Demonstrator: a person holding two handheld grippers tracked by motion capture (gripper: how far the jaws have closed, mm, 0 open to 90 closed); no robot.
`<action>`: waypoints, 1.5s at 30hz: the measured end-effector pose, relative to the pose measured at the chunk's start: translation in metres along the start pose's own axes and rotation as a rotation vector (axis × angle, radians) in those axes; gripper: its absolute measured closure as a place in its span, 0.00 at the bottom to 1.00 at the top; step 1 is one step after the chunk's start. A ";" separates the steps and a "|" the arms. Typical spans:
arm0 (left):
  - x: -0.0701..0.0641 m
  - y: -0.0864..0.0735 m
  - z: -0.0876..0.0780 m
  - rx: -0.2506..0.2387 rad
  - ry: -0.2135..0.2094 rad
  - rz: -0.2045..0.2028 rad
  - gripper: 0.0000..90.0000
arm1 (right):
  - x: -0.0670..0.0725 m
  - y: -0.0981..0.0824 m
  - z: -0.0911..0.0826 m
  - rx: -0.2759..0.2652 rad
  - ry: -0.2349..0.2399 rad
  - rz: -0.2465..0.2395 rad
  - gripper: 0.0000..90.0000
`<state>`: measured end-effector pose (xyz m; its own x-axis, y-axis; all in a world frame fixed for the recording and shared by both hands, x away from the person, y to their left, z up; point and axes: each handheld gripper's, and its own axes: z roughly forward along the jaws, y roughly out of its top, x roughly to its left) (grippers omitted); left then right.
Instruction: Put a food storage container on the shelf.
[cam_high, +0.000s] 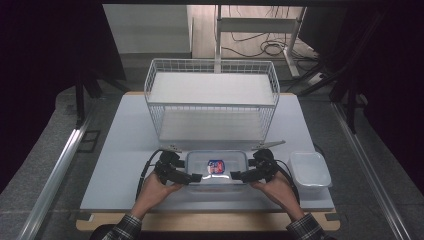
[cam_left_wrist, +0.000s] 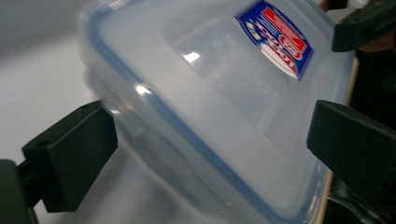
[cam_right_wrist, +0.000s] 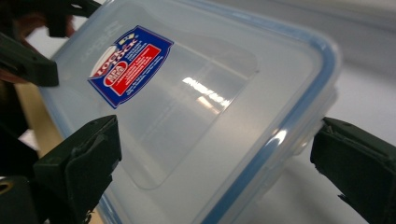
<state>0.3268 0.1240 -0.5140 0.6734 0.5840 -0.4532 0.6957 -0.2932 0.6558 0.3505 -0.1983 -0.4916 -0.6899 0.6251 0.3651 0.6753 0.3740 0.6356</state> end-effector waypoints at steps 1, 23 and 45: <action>0.000 0.000 -0.001 0.008 -0.001 0.002 0.01 | -0.001 -0.001 0.002 0.015 0.030 0.024 0.02; -0.002 -0.024 -0.032 -0.073 -0.085 -0.112 0.46 | -0.002 -0.015 -0.031 0.004 0.100 0.081 0.43; 0.000 -0.023 -0.045 -0.189 -0.043 -0.141 0.55 | 0.007 -0.020 -0.035 -0.143 0.076 0.102 0.59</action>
<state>0.2993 0.1647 -0.5014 0.5855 0.5756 -0.5708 0.7273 -0.0621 0.6835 0.3227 -0.2250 -0.4781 -0.6410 0.5992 0.4797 0.7026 0.2066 0.6809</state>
